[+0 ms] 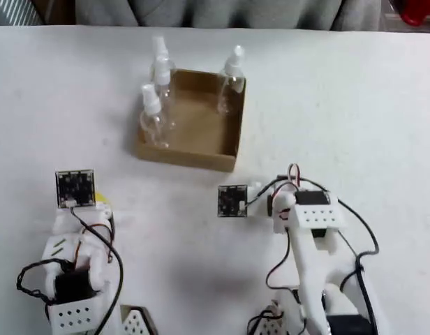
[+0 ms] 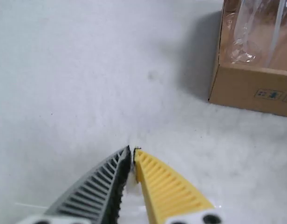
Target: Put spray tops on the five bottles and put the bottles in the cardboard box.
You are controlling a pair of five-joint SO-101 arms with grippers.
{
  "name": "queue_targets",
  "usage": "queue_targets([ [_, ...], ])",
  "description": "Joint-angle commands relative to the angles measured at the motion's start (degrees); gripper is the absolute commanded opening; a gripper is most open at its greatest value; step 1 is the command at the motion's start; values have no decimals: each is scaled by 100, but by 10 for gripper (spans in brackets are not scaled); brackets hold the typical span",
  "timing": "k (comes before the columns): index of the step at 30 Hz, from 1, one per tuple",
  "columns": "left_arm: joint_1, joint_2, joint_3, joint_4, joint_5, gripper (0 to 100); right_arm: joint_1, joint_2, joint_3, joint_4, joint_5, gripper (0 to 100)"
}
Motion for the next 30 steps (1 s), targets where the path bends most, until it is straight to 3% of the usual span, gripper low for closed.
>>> queue_targets([
  [1, -22, -84, 0, -70, -70, 24, -22, 338, -536, -127, 62, 238],
  [13, -22, -84, 0, -79, -70, 24, 22, 1534, -1415, -127, 26, 225],
  [17, -22, -84, 0, -88, -70, 24, 22, 1666, -1547, -127, -44, 100],
  [19, -22, -84, 0, -88, -70, 24, 13, 1692, -1679, -136, -413, 9],
  [30, -22, -84, 0, -88, -70, 24, 268, 1631, -2743, 312, -3578, 15],
])
